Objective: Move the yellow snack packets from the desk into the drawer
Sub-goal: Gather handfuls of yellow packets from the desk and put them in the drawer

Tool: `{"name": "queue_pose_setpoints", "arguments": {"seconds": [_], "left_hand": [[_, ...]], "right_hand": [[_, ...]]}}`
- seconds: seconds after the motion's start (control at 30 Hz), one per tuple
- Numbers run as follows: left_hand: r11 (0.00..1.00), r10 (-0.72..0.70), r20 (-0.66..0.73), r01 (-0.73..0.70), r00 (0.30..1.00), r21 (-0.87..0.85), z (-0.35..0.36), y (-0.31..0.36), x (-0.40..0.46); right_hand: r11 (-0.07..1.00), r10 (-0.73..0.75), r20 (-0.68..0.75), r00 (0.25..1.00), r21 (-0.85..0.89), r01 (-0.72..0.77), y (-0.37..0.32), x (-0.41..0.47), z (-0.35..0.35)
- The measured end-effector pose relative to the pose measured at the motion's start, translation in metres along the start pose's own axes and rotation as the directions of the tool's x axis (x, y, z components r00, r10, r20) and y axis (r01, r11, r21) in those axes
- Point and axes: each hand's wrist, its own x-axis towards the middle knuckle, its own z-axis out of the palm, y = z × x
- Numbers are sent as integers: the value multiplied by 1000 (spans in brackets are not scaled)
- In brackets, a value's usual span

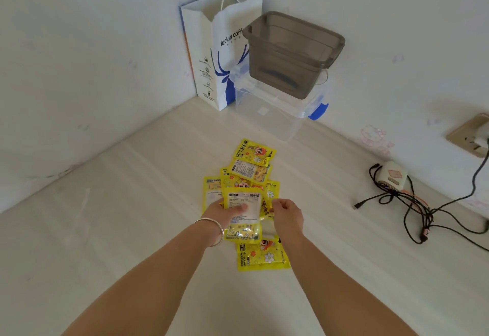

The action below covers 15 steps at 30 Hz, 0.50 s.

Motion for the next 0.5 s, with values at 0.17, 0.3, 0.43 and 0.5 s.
{"name": "queue_pose_setpoints", "arguments": {"seconds": [0.17, 0.3, 0.43, 0.5], "left_hand": [[978, -7, -98, -14, 995, -209, -41, -3, 12], [968, -5, -142, -31, 990, -251, -59, -9, 20], [965, -14, -146, -25, 989, -262, -65, -11, 31], [967, -29, -138, -7, 990, -256, -64, -12, 36]], "right_hand": [[944, -22, -11, 1000, -328, 17, -6, 11, 20], [890, 35, -23, 999, -455, -42, -5, 23, 31], [828, 46, -83, 996, -555, -84, -13, 29, 47], [811, 45, -105, 993, -577, -98, -15, 32, 56]]}}
